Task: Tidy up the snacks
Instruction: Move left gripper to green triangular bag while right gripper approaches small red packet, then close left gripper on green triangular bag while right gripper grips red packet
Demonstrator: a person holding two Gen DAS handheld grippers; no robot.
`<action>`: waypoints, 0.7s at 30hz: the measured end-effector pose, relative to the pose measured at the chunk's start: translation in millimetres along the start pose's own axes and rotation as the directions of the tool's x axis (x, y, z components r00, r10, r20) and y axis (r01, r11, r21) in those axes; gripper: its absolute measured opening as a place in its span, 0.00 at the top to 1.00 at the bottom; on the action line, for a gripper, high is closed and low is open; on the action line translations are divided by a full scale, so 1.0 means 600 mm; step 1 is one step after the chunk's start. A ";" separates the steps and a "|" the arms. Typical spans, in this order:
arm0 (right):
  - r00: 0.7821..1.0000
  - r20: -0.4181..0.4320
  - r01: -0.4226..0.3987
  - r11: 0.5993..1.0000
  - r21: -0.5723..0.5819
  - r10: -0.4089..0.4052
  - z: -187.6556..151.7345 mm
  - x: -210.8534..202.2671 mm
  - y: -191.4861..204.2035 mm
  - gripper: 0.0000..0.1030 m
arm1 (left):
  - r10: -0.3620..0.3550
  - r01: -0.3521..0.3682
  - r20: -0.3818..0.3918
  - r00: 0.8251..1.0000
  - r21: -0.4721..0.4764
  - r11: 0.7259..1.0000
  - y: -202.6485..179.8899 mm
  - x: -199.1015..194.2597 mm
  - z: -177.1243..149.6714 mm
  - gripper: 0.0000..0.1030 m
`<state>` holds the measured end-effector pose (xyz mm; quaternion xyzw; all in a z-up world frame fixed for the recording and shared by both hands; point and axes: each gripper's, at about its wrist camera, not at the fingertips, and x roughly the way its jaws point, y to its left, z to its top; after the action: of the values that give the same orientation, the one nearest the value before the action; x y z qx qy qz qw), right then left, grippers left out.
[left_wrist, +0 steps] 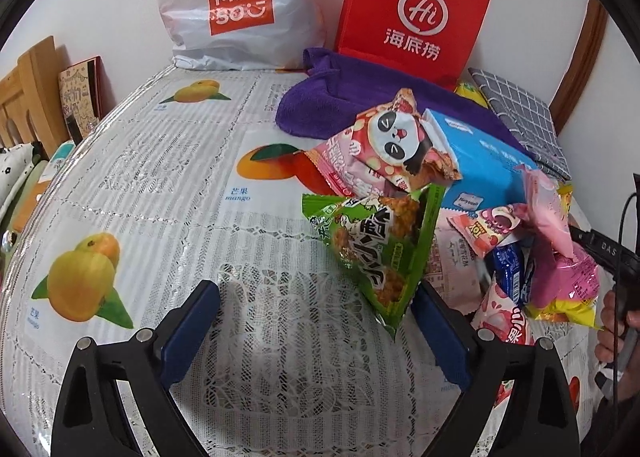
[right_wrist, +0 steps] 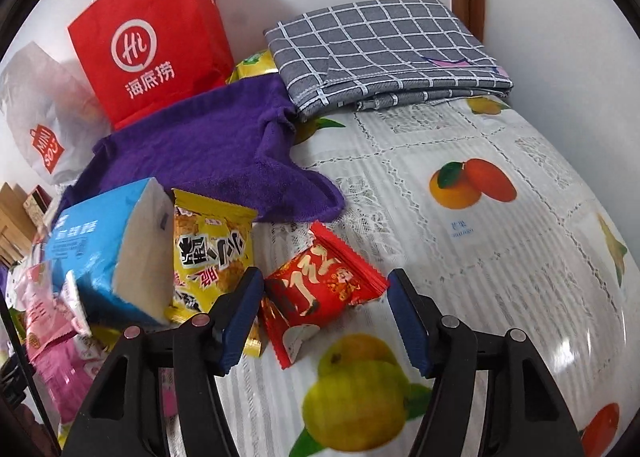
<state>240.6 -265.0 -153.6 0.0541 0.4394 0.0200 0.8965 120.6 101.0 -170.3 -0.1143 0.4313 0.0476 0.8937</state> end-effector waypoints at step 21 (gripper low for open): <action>0.972 -0.109 -0.226 0.956 -0.188 0.209 -0.081 -0.097 -0.010 0.55 | 0.008 -0.008 -0.006 1.000 0.010 1.000 -0.001 0.001 0.000 0.05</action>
<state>166.3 -272.2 -137.9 0.0113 0.4657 0.1648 0.8694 121.2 100.2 -170.4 -0.1080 0.4347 0.0488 0.8928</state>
